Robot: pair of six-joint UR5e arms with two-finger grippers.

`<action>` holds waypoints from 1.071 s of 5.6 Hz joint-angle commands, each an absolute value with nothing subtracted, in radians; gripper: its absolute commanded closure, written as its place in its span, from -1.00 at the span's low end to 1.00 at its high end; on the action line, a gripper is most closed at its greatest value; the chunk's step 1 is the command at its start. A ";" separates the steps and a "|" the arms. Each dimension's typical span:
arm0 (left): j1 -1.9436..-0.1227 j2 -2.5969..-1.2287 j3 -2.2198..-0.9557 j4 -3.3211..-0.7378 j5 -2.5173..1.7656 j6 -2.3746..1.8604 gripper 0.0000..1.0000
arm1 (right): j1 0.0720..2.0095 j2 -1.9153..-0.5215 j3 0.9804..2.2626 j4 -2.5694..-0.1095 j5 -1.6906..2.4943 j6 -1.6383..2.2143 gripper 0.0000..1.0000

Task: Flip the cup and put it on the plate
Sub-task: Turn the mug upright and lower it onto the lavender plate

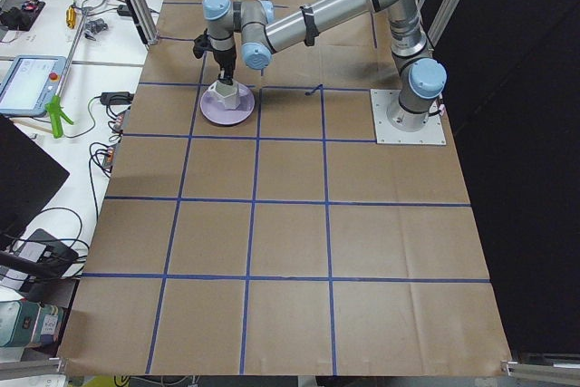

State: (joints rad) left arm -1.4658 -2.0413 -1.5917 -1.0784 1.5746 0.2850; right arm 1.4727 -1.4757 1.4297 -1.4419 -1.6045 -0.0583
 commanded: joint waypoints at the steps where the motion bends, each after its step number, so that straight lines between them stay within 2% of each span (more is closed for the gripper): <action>1: -1.465 -2.040 -1.597 -1.075 1.575 0.282 -0.96 | 1.473 -1.476 1.430 -1.442 -1.605 -0.058 -1.00; 3: -1.473 -1.995 -1.571 -1.101 1.577 0.276 -0.97 | 1.473 -1.476 1.430 -1.442 -1.605 -0.058 -1.00; 6: -1.526 -1.840 -1.421 -1.475 1.568 0.145 -0.97 | 1.473 -1.476 1.430 -1.442 -1.605 -0.058 -1.00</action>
State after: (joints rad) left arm -1.5009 -1.8792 -1.4779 -1.3607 1.5701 0.1981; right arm 1.4726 -1.4756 1.4297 -1.4420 -1.6045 -0.0583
